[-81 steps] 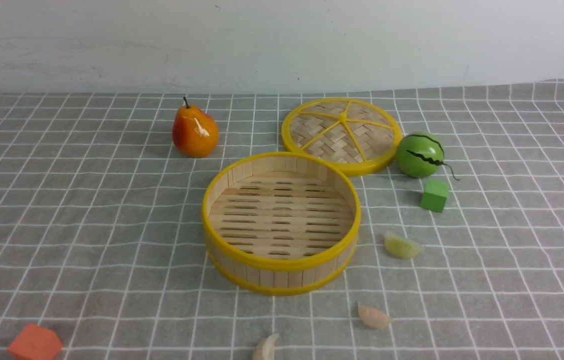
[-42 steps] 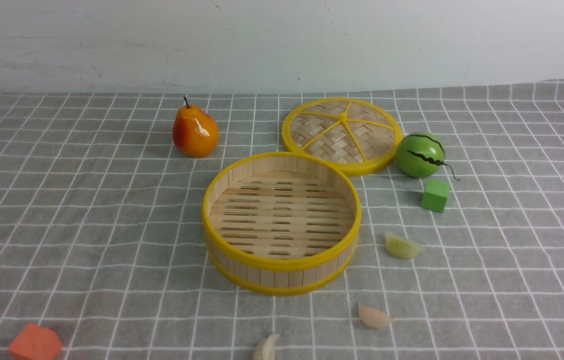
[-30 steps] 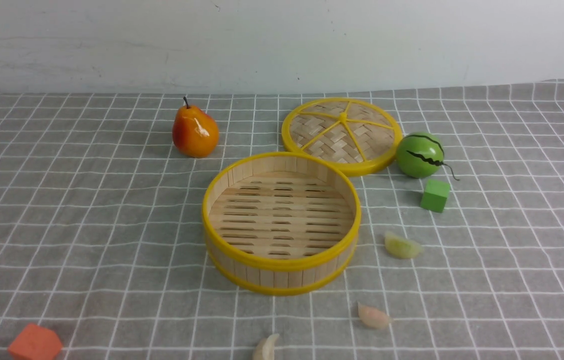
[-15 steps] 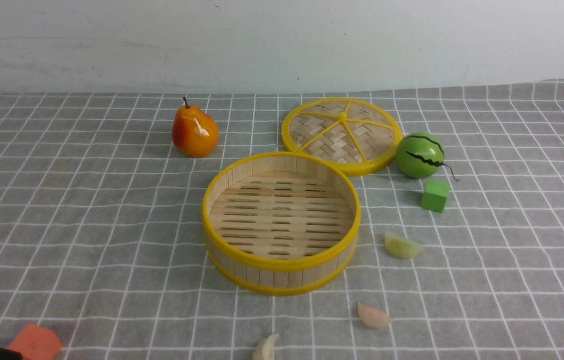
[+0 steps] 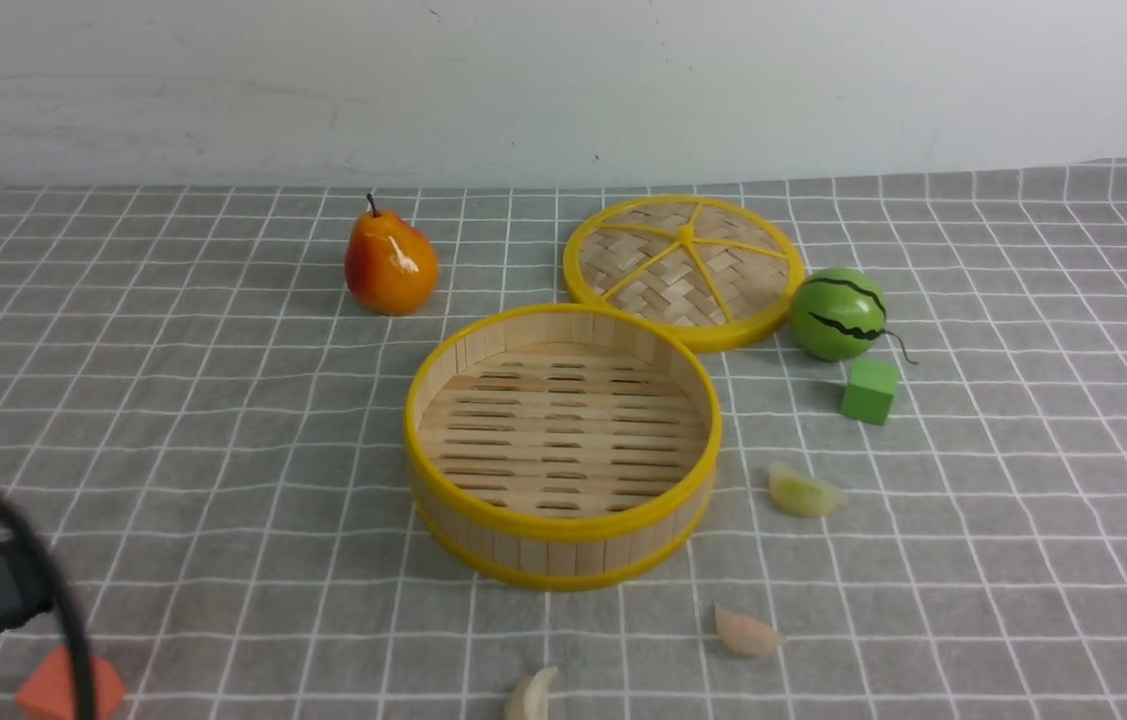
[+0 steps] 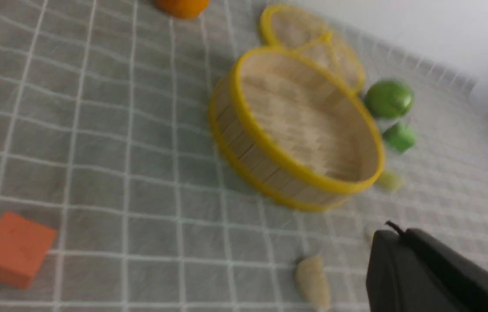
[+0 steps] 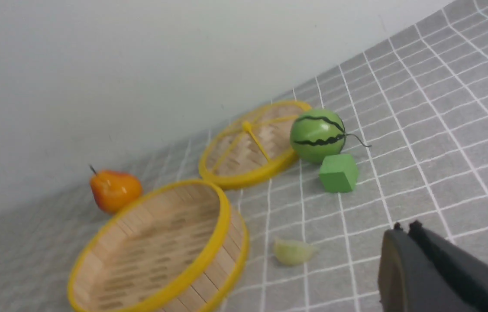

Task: Put the dumplings into the steamer on the table with the grey tablecloth.
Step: 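Reach for and grasp a dumpling on the table with the left gripper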

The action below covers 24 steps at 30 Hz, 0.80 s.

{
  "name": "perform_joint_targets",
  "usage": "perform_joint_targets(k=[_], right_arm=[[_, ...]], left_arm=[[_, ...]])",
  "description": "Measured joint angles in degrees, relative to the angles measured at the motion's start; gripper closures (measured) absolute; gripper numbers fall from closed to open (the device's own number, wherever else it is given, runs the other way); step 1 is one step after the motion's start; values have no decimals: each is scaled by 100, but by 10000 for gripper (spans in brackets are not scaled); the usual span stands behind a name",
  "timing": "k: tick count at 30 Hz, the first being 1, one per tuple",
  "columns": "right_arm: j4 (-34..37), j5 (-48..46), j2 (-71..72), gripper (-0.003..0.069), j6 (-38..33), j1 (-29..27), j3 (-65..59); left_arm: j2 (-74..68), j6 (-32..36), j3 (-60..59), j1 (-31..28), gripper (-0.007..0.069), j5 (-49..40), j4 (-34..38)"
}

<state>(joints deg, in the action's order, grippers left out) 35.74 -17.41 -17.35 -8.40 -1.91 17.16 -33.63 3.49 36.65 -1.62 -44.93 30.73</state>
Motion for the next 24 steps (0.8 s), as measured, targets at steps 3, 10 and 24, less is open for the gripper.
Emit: perform_joint_targets(k=[3,10,24], right_arm=[[-277,-904,-1126,679,-733,0,918],[-633,-3227,-3532,678,-1390,542,2735],[-1698,-3666,-4570,670,-1248,2255,3312]], left_arm=[[-919,51,755,19,638,-793,-676],[-2953,18,1719,1610,638,-1315,-1814],[-5642,-2042,2473,4690,291,-195,-3255]])
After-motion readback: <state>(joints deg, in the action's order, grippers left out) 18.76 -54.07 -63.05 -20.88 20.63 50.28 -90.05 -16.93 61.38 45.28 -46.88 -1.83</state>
